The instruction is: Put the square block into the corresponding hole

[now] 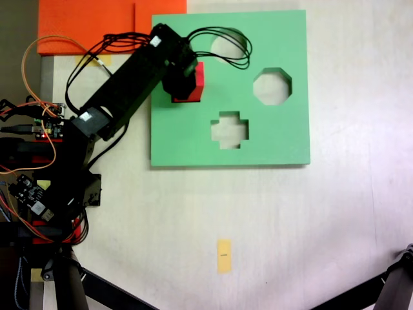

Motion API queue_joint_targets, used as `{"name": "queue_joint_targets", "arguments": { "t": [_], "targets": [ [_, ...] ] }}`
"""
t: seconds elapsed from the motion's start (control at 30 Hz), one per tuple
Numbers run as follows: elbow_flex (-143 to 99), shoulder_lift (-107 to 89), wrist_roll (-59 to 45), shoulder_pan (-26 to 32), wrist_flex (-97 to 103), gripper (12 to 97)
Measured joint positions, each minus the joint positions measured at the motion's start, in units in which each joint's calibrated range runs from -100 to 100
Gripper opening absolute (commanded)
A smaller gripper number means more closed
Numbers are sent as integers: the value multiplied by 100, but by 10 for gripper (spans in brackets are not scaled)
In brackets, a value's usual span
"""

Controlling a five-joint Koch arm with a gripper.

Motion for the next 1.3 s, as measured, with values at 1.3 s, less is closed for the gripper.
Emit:
{"name": "queue_joint_targets", "arguments": {
  "t": [1.3],
  "targets": [
    [-1509, -6279, -4640, -2408, -10, 650]
  ]
}}
